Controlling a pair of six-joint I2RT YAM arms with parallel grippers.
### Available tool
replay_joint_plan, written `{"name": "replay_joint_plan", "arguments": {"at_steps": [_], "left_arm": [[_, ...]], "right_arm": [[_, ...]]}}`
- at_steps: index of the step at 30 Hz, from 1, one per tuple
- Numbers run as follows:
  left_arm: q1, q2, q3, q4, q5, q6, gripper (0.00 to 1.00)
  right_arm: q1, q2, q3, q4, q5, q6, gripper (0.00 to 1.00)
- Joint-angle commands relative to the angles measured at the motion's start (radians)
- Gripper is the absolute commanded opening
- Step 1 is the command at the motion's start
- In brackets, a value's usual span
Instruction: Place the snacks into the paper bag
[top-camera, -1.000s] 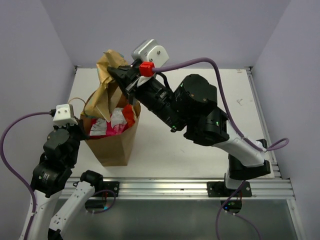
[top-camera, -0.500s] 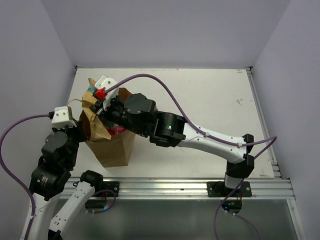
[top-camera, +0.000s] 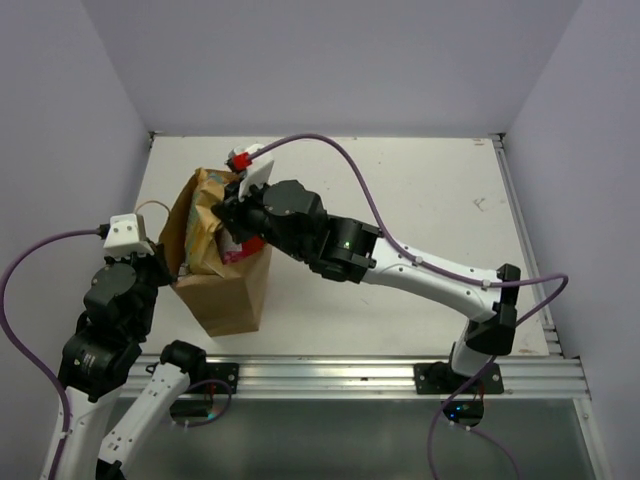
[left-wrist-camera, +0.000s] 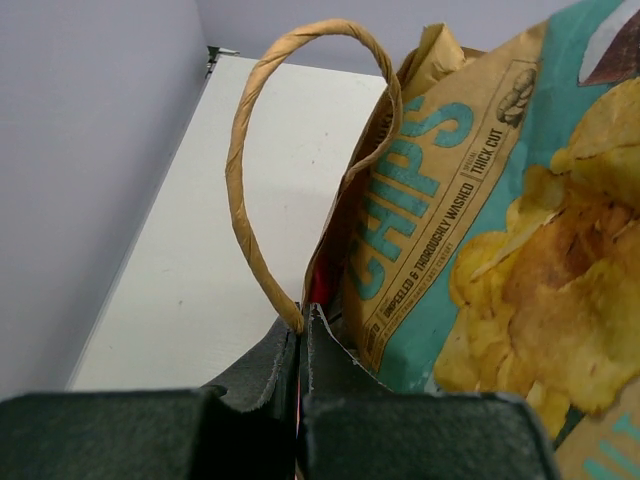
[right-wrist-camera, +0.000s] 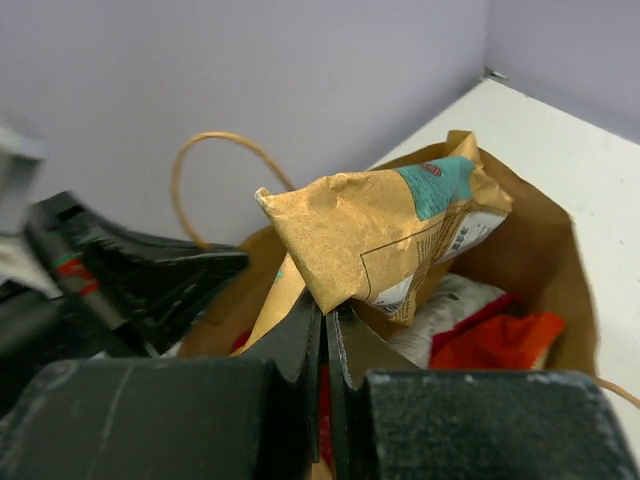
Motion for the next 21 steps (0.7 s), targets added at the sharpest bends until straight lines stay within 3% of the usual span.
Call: {"name": "replay_joint_plan", "arguments": {"at_steps": [1,7,11,14,21], "left_arm": [[-0.005,-0.01,0.016,0.045,-0.007,-0.007,0.0],[-0.005,-0.006,0.016,0.045,-0.01,-0.007,0.0],[-0.005,0.002,0.016,0.045,-0.025,-0.005,0.0],[-0.005,0.005,0.013,0.045,-0.033,-0.001,0.0],[-0.005,0.016,0.009,0.051,-0.025,0.007,0.0]], "right_arm": [[-0.092,-0.013,-0.066,-0.089,0.046,0.105,0.0],[-0.196,0.157,0.05,-0.17,-0.062,0.15,0.0],[-0.209,0.306,0.308,-0.282,-0.162,0.158,0.0],[-0.207,0.393,0.386,-0.359,-0.243,0.167,0.0],[-0.137,0.222,0.107,-0.328,-0.23,0.138,0.0]]}}
